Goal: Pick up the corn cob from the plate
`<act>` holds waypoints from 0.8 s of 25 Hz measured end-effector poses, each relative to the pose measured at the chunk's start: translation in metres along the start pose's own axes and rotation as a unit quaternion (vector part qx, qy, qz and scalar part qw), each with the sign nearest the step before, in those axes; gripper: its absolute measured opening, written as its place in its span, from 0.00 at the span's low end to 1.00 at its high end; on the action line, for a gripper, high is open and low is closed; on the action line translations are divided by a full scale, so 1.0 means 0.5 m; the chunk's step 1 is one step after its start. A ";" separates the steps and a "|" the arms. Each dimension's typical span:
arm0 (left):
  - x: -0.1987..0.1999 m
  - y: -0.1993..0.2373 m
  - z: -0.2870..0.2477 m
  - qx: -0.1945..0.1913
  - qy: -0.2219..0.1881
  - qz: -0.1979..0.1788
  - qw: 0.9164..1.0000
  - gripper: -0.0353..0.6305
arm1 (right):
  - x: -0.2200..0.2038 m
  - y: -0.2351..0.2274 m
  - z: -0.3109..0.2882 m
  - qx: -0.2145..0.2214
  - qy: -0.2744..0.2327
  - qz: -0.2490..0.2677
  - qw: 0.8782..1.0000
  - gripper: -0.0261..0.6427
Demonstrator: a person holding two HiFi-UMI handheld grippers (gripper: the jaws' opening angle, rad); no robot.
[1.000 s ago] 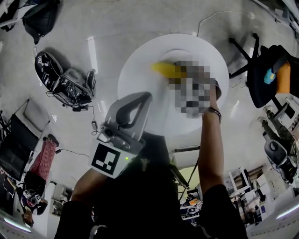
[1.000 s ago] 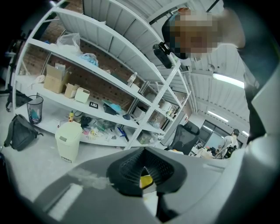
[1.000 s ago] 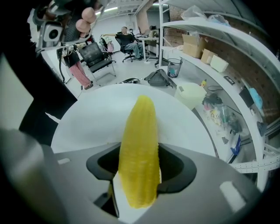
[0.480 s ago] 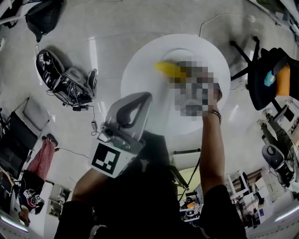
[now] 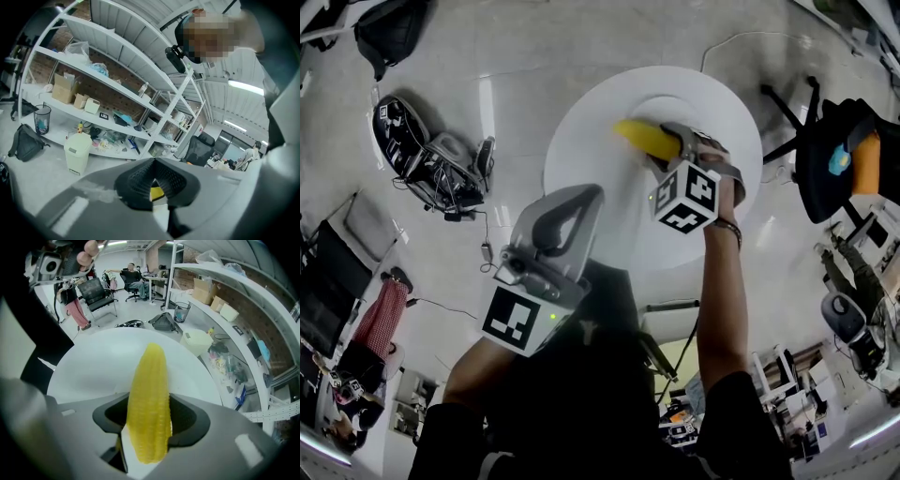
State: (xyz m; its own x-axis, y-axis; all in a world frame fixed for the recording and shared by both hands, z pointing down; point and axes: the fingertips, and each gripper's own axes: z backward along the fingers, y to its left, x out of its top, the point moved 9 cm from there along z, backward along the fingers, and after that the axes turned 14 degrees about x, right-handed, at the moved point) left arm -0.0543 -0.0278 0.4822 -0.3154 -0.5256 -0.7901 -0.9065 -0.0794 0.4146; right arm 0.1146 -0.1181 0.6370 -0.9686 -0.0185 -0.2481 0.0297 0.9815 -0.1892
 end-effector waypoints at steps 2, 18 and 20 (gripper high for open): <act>-0.002 0.001 0.007 0.000 -0.002 0.000 1.000 0.06 | 0.001 0.006 0.000 -0.003 -0.002 -0.004 1.000 0.41; 0.006 -0.001 0.039 -0.002 -0.013 -0.001 1.000 0.06 | 0.011 0.030 0.038 -0.032 -0.024 -0.029 0.999 0.41; 0.011 -0.003 0.043 -0.005 -0.022 -0.005 1.000 0.06 | 0.012 0.034 0.046 -0.035 -0.027 -0.030 0.999 0.41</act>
State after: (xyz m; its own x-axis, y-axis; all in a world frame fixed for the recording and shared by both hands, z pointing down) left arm -0.0607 -0.0124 0.4673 -0.3192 -0.4872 -0.8129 -0.9067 -0.0926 0.4115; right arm 0.1147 -0.1057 0.6105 -0.9530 -0.0865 -0.2902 -0.0478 0.9893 -0.1381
